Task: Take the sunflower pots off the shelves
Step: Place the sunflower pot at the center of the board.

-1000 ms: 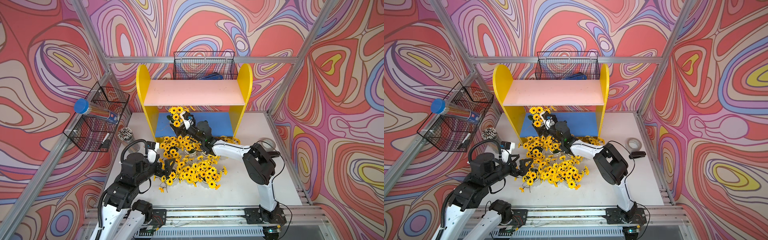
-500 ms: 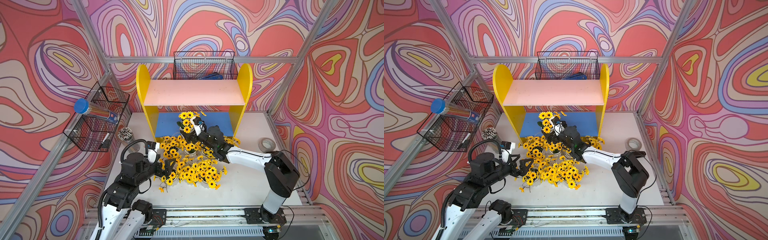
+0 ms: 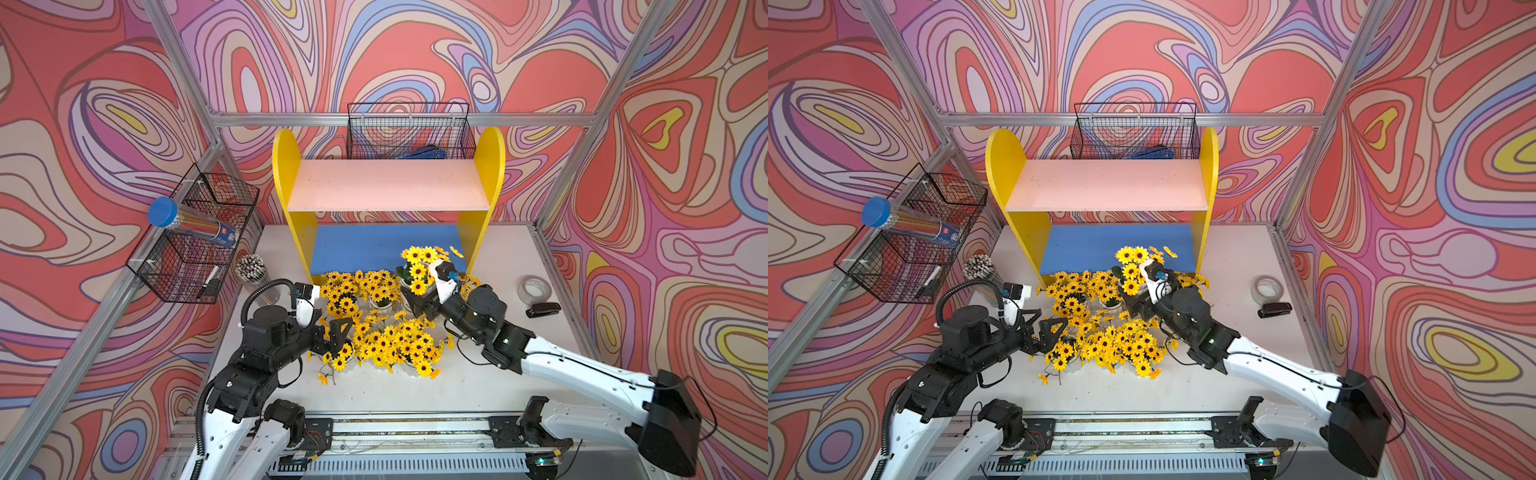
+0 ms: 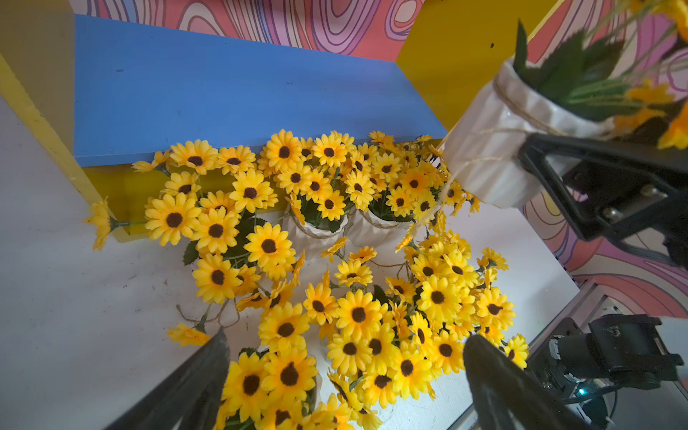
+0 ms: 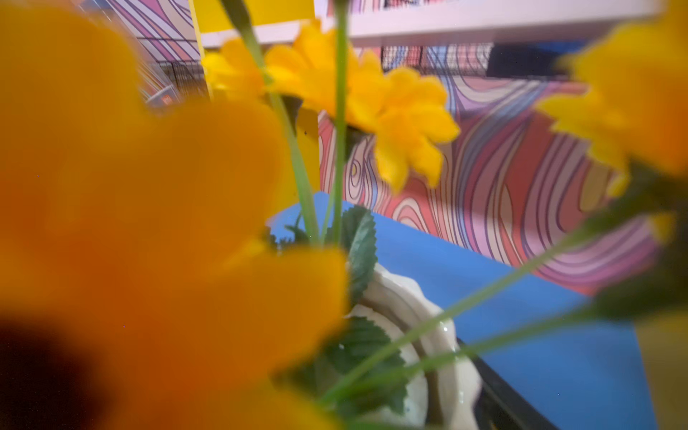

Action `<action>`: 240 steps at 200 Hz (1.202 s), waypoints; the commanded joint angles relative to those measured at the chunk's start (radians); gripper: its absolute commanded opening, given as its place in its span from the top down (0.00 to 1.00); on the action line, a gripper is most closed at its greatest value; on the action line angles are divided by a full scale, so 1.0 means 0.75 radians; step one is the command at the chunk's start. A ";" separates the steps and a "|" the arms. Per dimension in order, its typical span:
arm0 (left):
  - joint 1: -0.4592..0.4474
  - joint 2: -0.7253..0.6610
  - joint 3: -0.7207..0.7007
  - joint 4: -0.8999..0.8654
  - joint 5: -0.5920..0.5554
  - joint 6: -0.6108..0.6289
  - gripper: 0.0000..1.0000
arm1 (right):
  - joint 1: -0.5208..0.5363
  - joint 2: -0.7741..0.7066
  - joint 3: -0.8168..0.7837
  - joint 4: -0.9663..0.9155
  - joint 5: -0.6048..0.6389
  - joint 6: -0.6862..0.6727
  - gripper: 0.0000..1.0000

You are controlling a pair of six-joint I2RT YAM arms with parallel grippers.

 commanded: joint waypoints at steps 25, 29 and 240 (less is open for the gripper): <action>0.002 -0.015 -0.014 0.051 0.048 -0.004 0.01 | 0.019 -0.551 -0.264 -0.418 0.324 0.328 1.00; 0.003 -0.015 -0.014 0.051 0.053 -0.002 0.01 | 0.019 -0.598 -0.286 -0.446 0.347 0.362 1.00; -0.015 -0.046 -0.020 0.048 0.039 0.000 0.01 | 0.489 -0.023 -0.744 0.065 1.053 0.918 1.00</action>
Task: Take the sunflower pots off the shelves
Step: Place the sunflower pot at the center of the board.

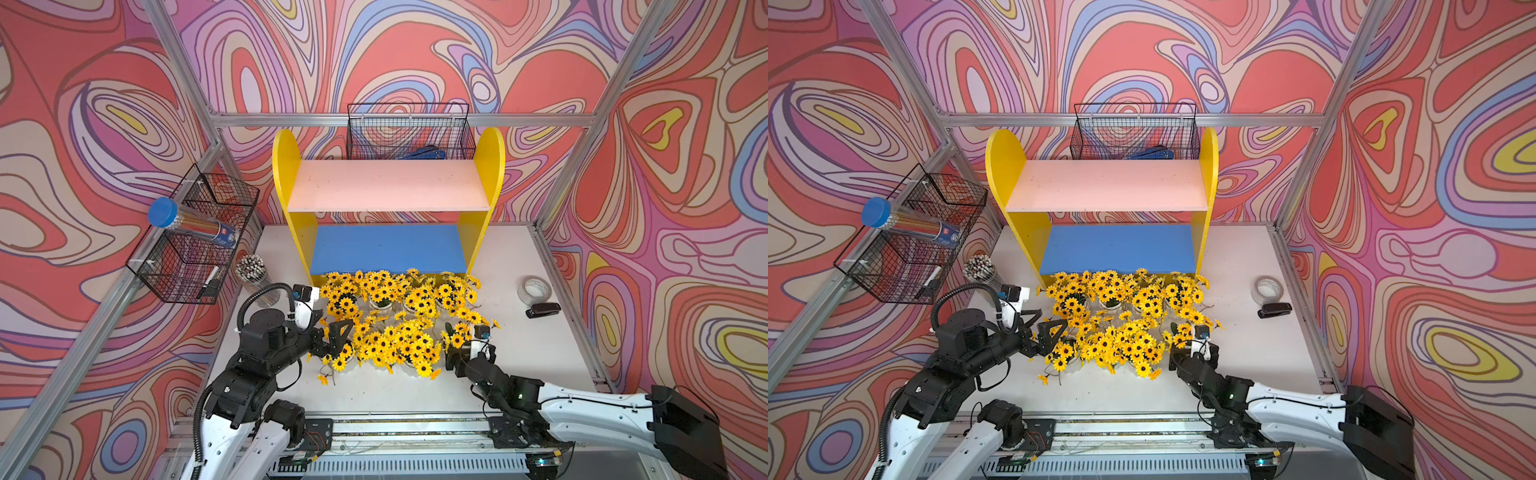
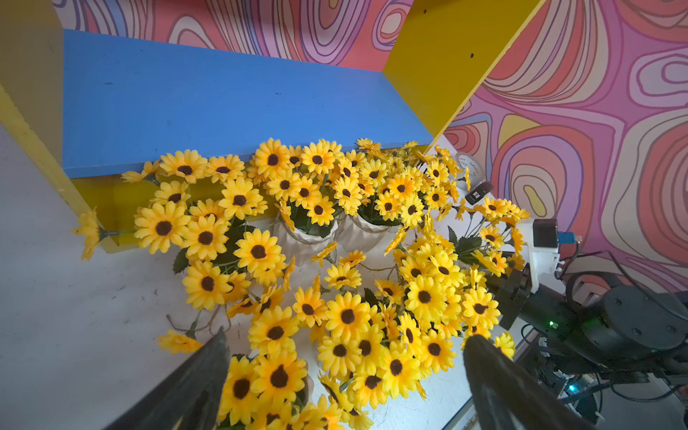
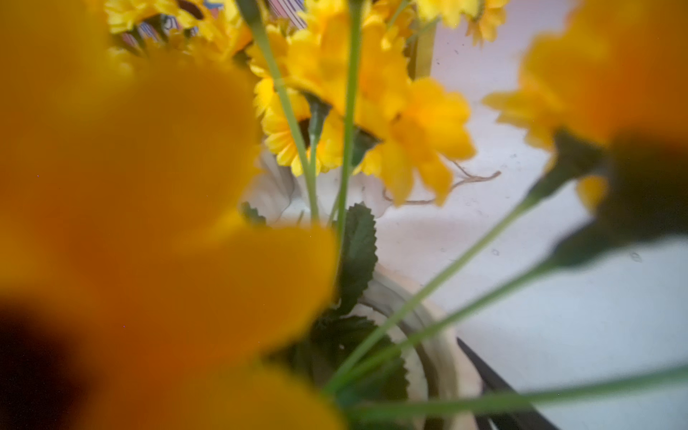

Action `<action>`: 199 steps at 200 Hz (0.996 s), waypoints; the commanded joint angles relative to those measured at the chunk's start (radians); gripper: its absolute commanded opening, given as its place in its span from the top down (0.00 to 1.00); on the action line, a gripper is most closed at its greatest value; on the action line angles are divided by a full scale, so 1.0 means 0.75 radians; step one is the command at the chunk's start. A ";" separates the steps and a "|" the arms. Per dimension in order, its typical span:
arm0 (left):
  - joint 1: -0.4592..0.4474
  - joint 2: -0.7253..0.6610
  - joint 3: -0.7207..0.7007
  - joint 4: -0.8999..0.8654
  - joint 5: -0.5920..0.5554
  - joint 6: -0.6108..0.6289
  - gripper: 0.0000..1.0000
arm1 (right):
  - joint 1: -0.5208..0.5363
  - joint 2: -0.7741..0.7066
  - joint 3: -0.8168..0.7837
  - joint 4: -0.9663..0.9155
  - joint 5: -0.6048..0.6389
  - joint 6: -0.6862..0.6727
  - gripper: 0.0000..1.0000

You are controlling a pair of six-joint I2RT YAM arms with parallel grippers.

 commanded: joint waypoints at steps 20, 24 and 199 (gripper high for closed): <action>-0.018 -0.031 -0.012 0.030 0.007 0.004 0.01 | 0.158 0.209 -0.039 0.232 0.314 0.165 1.00; -0.020 -0.035 -0.014 0.031 0.005 0.004 0.01 | 0.163 0.237 -0.046 0.261 0.317 0.167 1.00; -0.028 -0.051 -0.016 0.027 -0.009 0.006 0.00 | 0.413 0.620 0.263 -0.482 0.515 0.688 0.02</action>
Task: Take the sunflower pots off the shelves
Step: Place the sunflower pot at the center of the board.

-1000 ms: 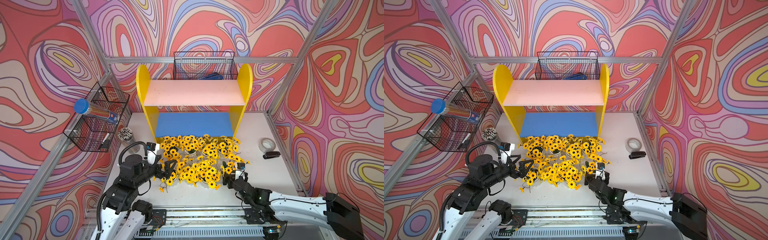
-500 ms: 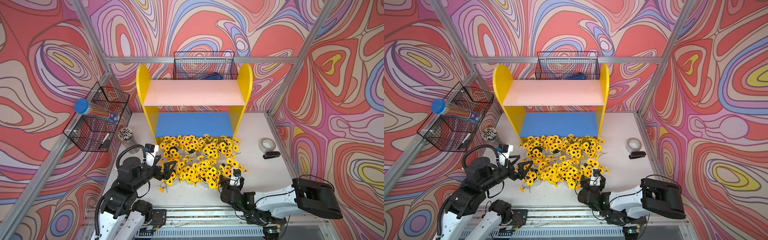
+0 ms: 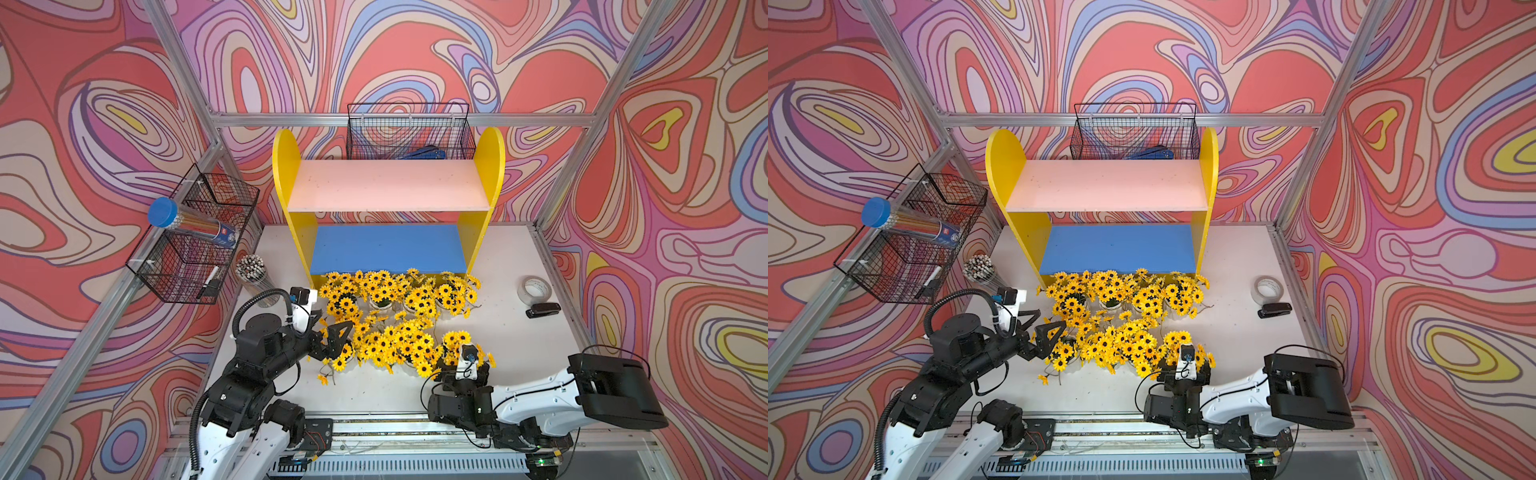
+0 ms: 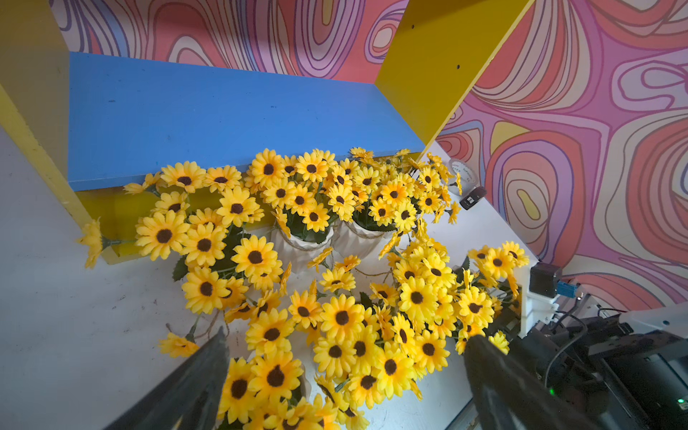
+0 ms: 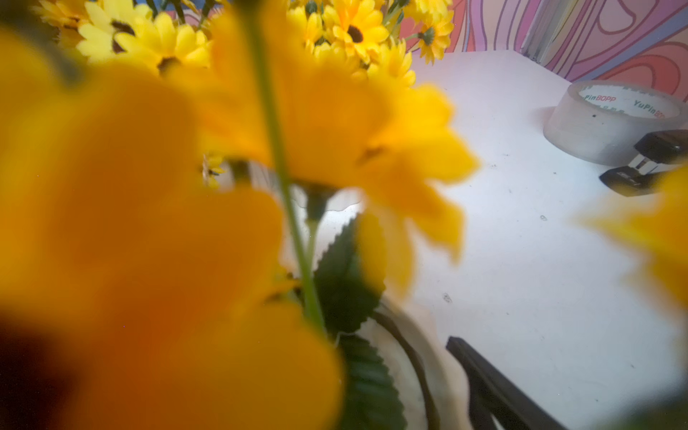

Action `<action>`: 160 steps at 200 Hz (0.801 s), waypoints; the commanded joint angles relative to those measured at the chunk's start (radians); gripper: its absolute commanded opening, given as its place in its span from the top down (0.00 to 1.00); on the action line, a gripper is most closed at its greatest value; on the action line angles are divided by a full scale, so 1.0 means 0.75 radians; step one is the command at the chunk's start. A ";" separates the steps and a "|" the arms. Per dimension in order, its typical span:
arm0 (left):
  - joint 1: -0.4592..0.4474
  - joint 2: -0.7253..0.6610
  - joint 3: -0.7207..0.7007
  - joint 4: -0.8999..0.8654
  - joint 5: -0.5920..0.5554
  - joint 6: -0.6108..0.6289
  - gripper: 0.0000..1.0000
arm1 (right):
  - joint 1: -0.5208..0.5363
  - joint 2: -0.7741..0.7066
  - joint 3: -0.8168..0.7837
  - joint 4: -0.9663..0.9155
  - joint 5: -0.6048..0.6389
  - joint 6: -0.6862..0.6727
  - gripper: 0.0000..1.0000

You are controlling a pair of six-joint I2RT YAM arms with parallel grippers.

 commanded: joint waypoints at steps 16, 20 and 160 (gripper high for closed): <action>-0.009 0.006 -0.008 0.019 0.000 0.006 0.00 | 0.036 -0.011 -0.093 0.195 0.006 -0.190 0.02; -0.008 0.007 -0.008 0.020 0.002 0.006 0.00 | 0.045 -0.022 -0.096 0.218 0.012 -0.225 0.02; -0.014 0.035 -0.004 0.007 0.037 0.001 0.00 | 0.071 -0.228 0.155 -0.484 -0.335 0.044 0.02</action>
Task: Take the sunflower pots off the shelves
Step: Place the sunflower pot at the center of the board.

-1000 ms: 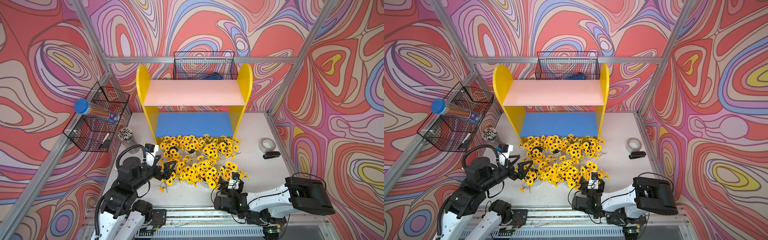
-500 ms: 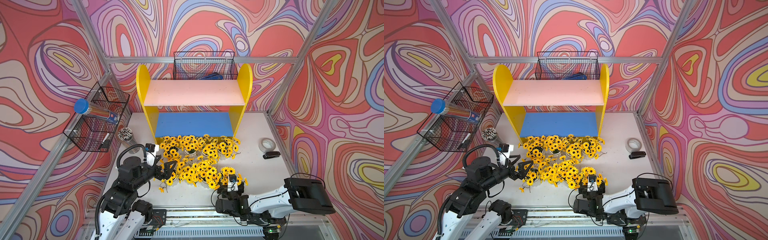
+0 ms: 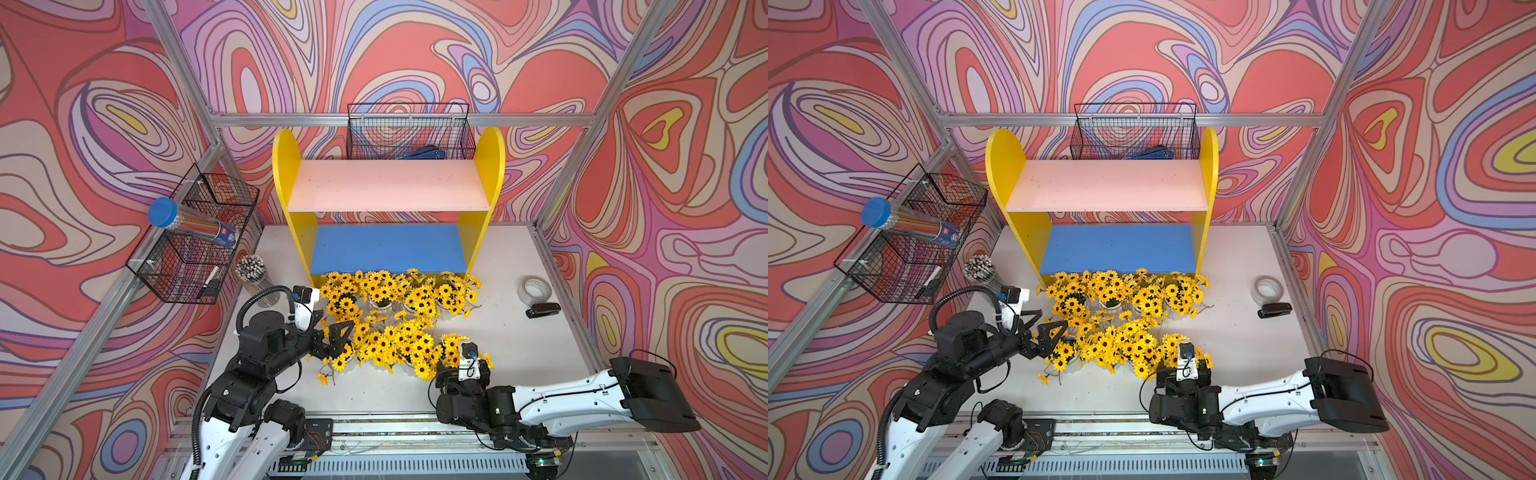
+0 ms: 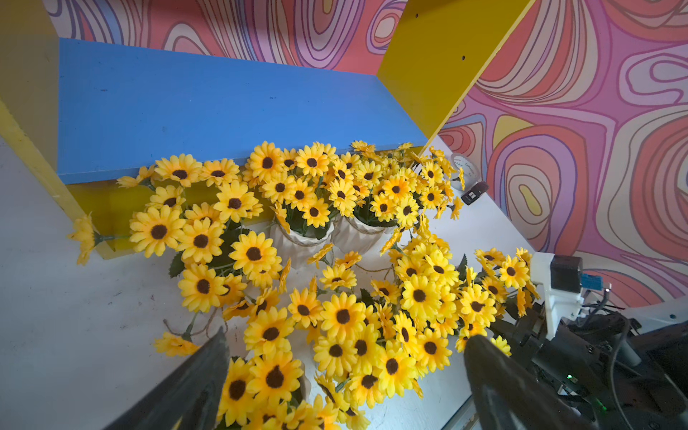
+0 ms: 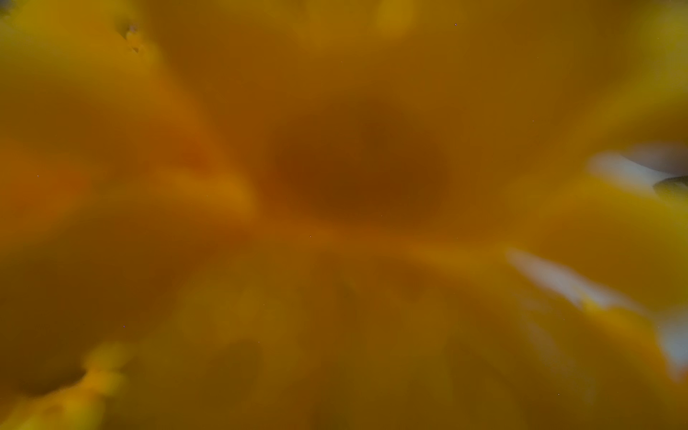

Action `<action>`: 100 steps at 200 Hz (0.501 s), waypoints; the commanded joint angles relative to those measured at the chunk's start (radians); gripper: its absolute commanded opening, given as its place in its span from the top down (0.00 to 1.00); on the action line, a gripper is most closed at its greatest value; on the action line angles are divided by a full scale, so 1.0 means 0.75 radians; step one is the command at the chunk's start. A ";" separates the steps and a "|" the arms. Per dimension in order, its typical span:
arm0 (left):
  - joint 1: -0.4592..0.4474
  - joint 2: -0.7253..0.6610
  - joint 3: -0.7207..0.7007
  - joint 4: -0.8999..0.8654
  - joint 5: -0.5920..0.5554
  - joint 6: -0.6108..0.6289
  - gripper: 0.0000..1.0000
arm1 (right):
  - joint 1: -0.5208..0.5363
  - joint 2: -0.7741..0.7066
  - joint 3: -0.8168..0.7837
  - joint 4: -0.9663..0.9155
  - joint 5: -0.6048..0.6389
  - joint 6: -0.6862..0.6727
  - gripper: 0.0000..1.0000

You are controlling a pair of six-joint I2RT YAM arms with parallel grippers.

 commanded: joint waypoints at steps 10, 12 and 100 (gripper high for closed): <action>-0.008 0.002 -0.003 0.008 0.029 0.002 0.00 | 0.054 0.071 0.122 -0.317 -0.169 0.208 0.02; -0.008 0.002 -0.004 0.007 0.029 0.002 0.00 | 0.061 0.075 0.130 -0.340 -0.173 0.236 0.02; -0.013 -0.019 -0.001 0.006 0.036 0.002 0.00 | 0.139 -0.048 0.376 -0.985 -0.213 0.594 0.02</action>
